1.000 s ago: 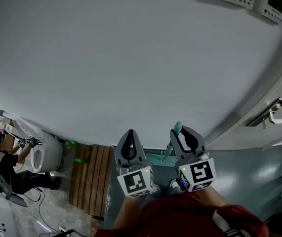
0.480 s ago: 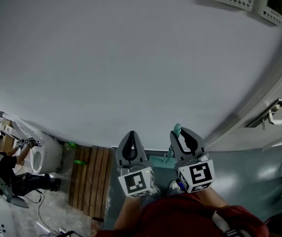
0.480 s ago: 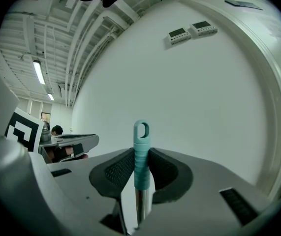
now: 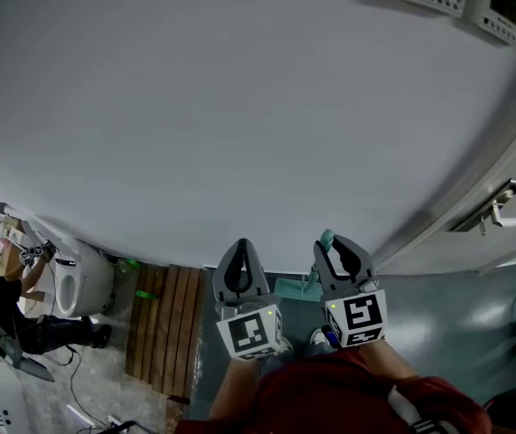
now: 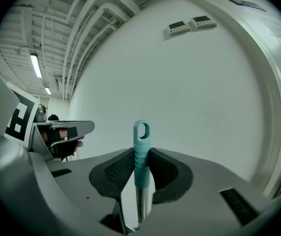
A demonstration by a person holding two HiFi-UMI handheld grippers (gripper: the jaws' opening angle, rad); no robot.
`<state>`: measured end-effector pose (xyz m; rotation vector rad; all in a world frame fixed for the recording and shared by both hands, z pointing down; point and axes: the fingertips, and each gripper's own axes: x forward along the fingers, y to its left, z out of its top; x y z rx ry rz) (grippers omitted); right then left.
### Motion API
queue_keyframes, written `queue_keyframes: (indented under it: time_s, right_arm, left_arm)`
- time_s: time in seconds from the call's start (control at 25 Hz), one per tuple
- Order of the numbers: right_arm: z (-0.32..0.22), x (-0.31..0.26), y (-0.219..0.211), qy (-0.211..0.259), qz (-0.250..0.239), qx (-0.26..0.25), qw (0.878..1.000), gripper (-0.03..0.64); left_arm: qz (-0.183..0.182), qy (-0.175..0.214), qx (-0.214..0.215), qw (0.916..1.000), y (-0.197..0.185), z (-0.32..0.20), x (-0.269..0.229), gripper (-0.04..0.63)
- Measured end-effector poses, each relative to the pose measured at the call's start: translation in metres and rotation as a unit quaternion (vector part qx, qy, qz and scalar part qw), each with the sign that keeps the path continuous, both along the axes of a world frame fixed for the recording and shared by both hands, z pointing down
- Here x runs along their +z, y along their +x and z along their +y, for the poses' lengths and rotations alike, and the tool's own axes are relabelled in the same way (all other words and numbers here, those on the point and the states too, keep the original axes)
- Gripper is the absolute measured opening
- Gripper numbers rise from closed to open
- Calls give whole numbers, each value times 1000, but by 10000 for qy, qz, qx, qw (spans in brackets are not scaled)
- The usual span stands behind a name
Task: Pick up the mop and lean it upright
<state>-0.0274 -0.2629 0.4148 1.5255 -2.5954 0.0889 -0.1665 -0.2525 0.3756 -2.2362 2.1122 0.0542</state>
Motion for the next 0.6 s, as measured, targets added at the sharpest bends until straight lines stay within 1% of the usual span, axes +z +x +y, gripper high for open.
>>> queue_keyframes:
  time_s: [0.2, 0.6]
  right_arm:
    - [-3, 29, 0, -233, 87, 5, 9997, 104]
    - [-4, 91, -3, -710, 280, 37, 9971, 105]
  left_arm:
    - [-39, -71, 10, 10000, -1, 2, 9, 14]
    - [-125, -104, 63, 9998, 3, 1, 13, 14]
